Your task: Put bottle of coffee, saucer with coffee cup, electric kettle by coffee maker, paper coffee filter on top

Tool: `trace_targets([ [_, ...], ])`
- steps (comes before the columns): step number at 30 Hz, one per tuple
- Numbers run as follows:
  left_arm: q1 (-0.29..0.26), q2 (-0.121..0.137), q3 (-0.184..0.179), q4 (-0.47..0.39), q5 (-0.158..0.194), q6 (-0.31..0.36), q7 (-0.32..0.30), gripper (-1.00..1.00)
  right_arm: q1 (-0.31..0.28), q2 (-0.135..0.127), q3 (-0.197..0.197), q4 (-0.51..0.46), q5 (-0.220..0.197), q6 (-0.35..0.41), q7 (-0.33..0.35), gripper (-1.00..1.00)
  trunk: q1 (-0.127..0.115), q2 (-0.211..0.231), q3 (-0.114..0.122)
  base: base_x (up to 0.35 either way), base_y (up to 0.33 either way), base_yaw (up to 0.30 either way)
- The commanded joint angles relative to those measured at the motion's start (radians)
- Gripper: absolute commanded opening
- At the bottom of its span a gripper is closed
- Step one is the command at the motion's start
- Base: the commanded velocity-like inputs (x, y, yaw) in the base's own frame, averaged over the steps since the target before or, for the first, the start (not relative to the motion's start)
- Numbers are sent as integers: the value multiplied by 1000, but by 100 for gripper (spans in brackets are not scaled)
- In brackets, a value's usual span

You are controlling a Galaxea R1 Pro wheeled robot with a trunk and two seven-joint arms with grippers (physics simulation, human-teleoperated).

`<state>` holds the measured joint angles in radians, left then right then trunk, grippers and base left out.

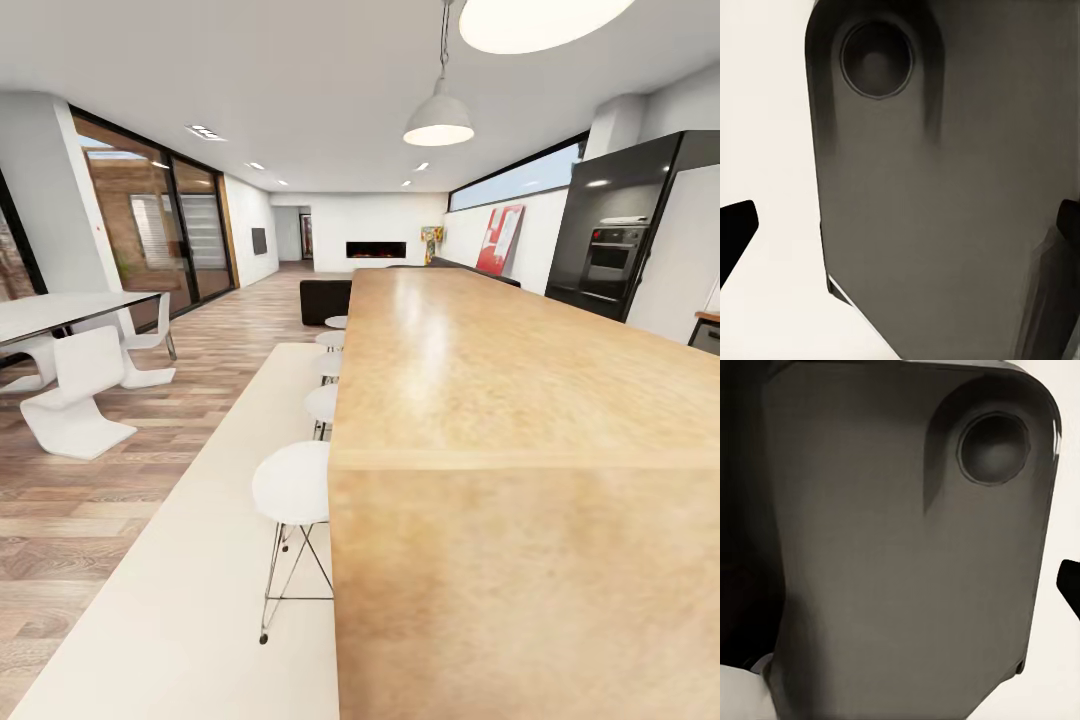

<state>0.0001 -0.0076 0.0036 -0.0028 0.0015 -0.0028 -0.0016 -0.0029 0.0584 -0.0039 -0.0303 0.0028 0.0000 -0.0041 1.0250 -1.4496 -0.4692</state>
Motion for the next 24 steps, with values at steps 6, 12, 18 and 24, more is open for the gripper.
trace_targets([
  [6,0,0,1,0,1,0,0,100,0,-2,-1,-1,0,0,0,100,0,0,-1,0,0,-8],
  [12,0,0,0,0,2,0,-1,100,0,-10,-2,-3,0,0,2,100,0,0,-1,0,0,-187],
  [18,0,0,0,0,2,3,-4,100,0,-16,-2,-3,-1,0,7,100,0,0,-1,0,0,-264],
  [24,0,-1,-1,1,-2,4,-6,100,-1,-22,-4,-4,-1,-1,7,100,0,0,-1,0,0,-267],
])
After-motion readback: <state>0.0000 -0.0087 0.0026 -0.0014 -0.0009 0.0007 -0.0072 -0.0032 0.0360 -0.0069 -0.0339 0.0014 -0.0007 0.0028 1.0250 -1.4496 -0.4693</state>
